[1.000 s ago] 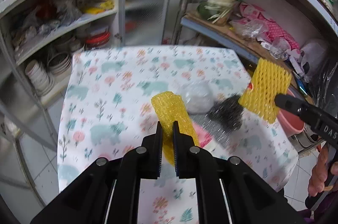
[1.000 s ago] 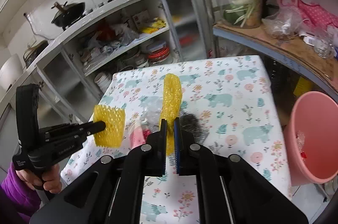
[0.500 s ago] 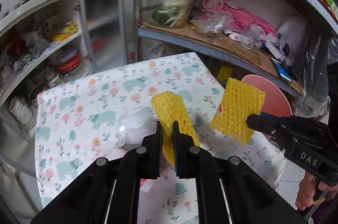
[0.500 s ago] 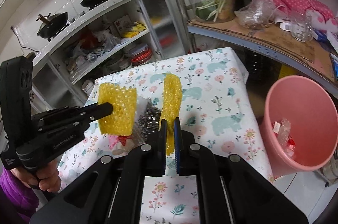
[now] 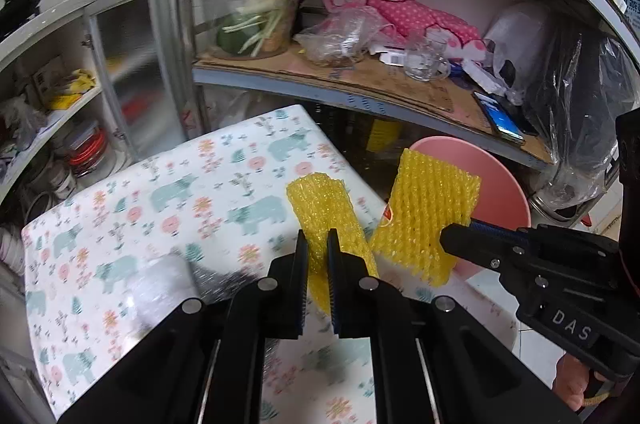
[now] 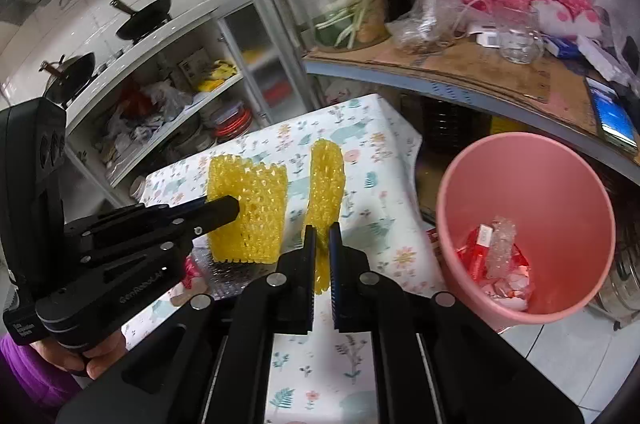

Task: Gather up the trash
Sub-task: 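Carry both yellow foam nets over the pink bucket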

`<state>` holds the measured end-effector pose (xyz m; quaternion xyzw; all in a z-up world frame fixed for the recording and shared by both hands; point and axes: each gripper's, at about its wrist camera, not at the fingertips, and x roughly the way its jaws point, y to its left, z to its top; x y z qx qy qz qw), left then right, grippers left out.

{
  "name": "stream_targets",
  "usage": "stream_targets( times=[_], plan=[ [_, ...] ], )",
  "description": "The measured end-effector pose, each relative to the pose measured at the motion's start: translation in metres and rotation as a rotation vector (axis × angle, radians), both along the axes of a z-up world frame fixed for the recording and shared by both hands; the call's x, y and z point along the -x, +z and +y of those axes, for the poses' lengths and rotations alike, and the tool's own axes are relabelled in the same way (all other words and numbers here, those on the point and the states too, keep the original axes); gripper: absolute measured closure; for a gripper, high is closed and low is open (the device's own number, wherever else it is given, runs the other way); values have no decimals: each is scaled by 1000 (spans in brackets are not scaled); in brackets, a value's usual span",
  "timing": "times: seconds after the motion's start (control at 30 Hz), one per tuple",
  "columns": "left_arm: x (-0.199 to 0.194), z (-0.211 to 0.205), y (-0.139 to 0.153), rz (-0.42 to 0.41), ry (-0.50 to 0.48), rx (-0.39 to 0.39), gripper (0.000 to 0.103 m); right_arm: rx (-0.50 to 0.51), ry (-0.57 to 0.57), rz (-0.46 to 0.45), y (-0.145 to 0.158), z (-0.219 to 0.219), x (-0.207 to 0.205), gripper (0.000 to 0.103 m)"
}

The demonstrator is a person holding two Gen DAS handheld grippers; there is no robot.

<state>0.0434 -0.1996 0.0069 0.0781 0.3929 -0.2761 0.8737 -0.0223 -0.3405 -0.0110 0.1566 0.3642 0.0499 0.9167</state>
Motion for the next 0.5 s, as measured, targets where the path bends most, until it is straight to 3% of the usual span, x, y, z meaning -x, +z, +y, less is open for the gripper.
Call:
stream_targets(
  times=[0.5],
  plan=[
    [-5,-88,-15,19,-139,-2,95,-16,-176,11,-10,-79,13,97]
  ],
)
